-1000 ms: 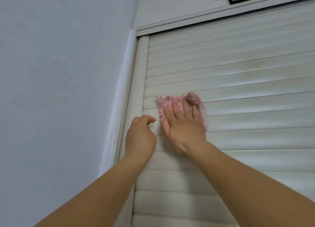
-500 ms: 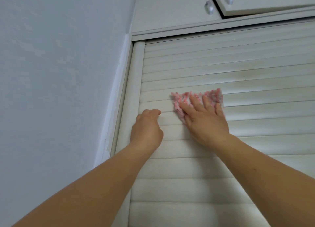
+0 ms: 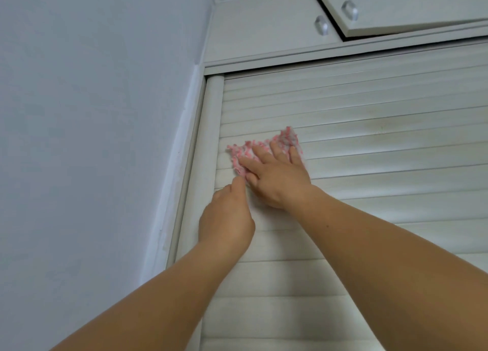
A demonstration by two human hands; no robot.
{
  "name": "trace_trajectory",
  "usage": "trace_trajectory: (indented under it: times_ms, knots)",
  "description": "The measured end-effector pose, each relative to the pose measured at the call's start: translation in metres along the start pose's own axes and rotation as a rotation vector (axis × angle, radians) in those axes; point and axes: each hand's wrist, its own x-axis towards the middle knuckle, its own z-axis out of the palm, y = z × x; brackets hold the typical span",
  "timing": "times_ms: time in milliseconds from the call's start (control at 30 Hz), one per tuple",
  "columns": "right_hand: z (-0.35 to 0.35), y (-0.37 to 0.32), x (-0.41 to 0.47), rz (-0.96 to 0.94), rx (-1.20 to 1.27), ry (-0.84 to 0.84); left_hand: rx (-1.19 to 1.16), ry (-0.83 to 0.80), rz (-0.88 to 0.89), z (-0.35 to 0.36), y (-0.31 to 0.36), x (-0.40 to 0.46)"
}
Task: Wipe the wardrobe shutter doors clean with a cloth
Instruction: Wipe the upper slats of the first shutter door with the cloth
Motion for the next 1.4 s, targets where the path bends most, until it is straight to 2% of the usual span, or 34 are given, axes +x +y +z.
trace_trajectory:
  times_ms: [133,367,667,867,1033,1167,1300,1400]
  knots:
    - [-0.009,0.030,-0.004,0.057,0.005,0.022,0.071,0.026,-0.034,0.004,0.008,0.001]
    - [-0.023,0.097,-0.031,0.196,-0.016,0.061,0.179,-0.056,-0.070,0.019,0.031,0.001]
    - [-0.042,0.184,-0.068,0.329,-0.043,0.112,0.114,-0.085,0.172,0.042,0.108,0.015]
    - [-0.054,0.244,-0.091,0.496,-0.059,0.166,0.127,-0.122,0.143,0.043,0.123,0.021]
    - [-0.051,0.239,-0.083,0.610,-0.040,0.194,0.104,-0.108,0.115,0.037,0.120,0.023]
    - [-0.039,0.192,-0.065,0.467,-0.073,0.204,0.057,-0.119,0.095,0.035,0.119,0.025]
    - [-0.026,0.133,-0.041,0.231,-0.016,0.094,0.001,-0.088,0.070,0.034,0.119,0.024]
    - [-0.025,0.122,-0.037,0.093,0.010,0.067,0.010,-0.072,0.051,0.035,0.118,0.023]
